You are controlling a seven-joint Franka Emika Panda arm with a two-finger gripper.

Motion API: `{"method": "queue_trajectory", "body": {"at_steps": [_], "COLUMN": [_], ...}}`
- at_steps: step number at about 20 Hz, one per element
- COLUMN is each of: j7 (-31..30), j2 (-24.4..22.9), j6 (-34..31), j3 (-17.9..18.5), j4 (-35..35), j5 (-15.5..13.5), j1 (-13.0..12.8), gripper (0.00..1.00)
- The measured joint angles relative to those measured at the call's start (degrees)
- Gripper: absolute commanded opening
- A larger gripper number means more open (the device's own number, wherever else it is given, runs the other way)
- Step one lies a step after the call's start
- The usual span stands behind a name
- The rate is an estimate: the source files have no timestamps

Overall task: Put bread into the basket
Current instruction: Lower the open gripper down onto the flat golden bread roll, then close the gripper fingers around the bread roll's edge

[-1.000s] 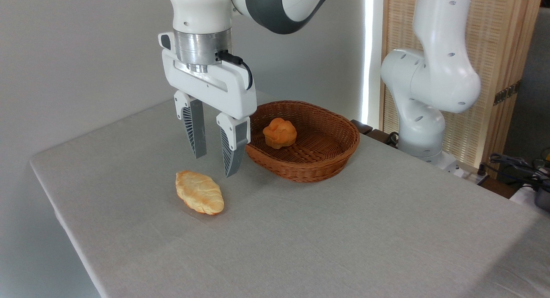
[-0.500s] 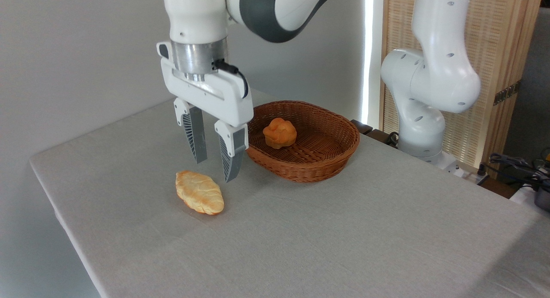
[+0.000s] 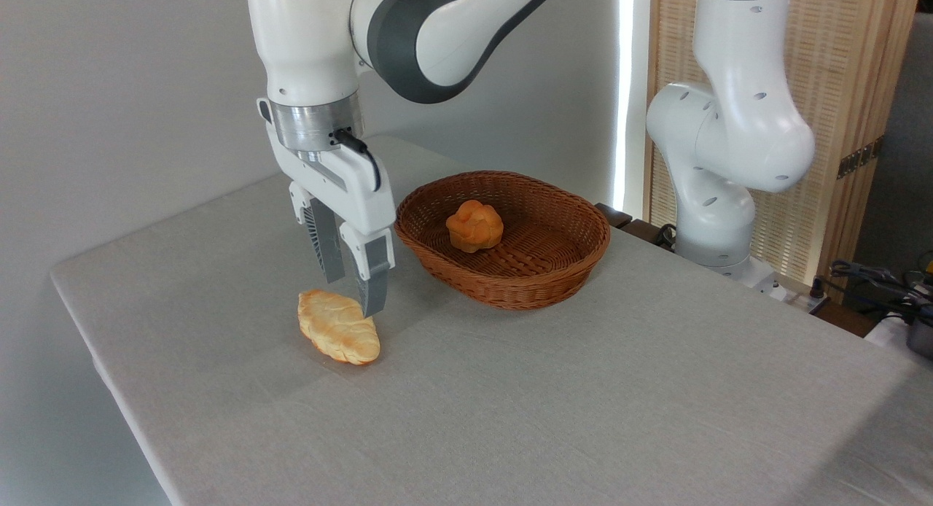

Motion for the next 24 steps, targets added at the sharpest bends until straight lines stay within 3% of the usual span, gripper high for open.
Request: {"method": "queue_trajectory", "body": {"at_steps": [3,8,13,18,22,23,24], "j7": [10.3,22.3,41.3,48.0,49.2,49.3,49.3], "j2": [0.7,3.1,4.7,8.1,9.7,9.8,9.9], "j6": [0.0,0.0,0.0,3.8,4.8,4.8,4.8], "j3": [-0.7,-3.2,-3.7,-4.6,-5.3,-5.6,-5.8], "j4": [0.0,0.0,0.0,0.0,0.0,0.0,0.0], "j5": [0.7,5.5,7.6,12.2,12.8,12.8,12.8], "j1": [0.0,-0.1,-0.1,-0.1,-0.1,-0.1,-0.1], "gripper": [1.00,1.00,1.00,1.00,1.00,0.98,0.82]}}
